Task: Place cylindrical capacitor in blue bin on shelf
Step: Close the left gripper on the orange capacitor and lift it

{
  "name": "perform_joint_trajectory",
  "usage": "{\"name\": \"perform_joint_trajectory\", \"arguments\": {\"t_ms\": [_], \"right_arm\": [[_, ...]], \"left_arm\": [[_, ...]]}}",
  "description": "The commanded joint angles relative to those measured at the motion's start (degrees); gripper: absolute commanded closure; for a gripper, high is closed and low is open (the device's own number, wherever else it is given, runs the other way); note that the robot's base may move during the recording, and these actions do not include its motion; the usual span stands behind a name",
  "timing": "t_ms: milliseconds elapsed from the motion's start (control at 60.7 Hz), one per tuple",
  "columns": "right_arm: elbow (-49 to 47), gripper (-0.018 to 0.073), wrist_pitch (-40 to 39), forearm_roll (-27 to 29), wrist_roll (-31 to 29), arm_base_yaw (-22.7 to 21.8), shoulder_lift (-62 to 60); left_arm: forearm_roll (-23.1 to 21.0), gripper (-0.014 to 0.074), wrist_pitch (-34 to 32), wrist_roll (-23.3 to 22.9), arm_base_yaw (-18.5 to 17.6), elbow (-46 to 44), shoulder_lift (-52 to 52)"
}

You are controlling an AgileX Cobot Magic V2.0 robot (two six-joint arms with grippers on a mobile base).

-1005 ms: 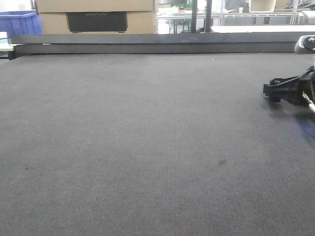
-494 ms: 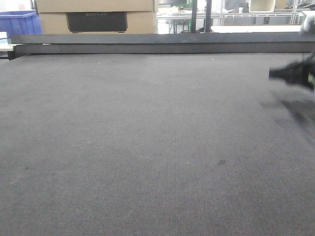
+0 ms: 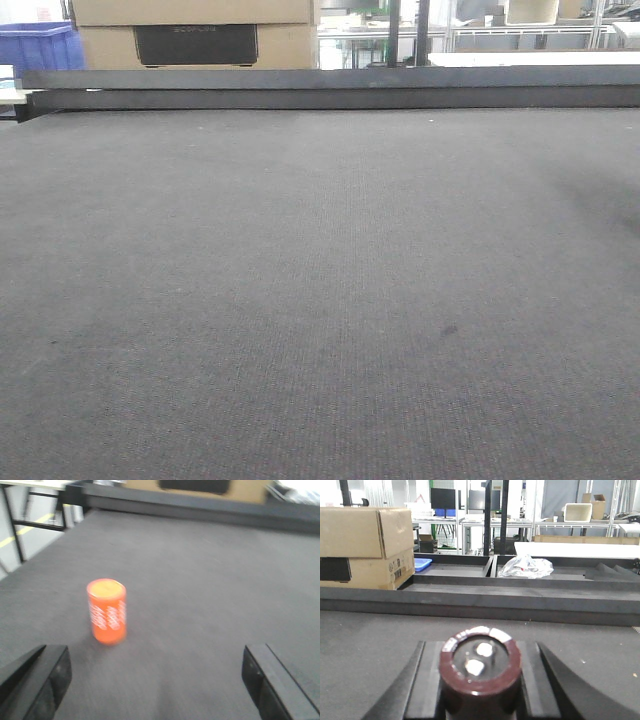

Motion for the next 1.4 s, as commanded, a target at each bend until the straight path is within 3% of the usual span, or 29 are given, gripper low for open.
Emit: {"name": "perform_joint_trajectory", "arguments": {"t_ms": [0, 181, 626, 823, 1268, 1383], "right_arm": [[0.2, 0.0705, 1.5, -0.3, -0.1, 0.1, -2.6], [0.2, 0.0705, 3.1, -0.3, -0.1, 0.1, -4.6], [0.2, 0.0705, 4.4, -0.3, -0.1, 0.1, -5.1], [0.2, 0.0705, 4.4, -0.3, -0.1, 0.1, -5.1], [0.2, 0.0705, 4.5, -0.3, -0.1, 0.1, -5.1], [0.2, 0.0705, 4.8, -0.4, -0.1, 0.1, -5.1]], "left_arm": [[-4.0, -0.0006, -12.3, -0.4, 1.5, 0.1, 7.8], [-4.0, -0.0006, -20.8, -0.4, 2.1, -4.2, 25.4], [-5.6, -0.0005, -22.2, -0.4, 2.2, -22.5, 53.0], [-9.7, -0.0005, -23.9, 0.2, 2.5, -26.9, 58.7], [-9.8, -0.0005, -23.3, 0.2, 4.5, -32.5, 64.2], [-9.8, 0.0056, -22.7, 0.2, 4.5, -32.5, 64.4]]}}
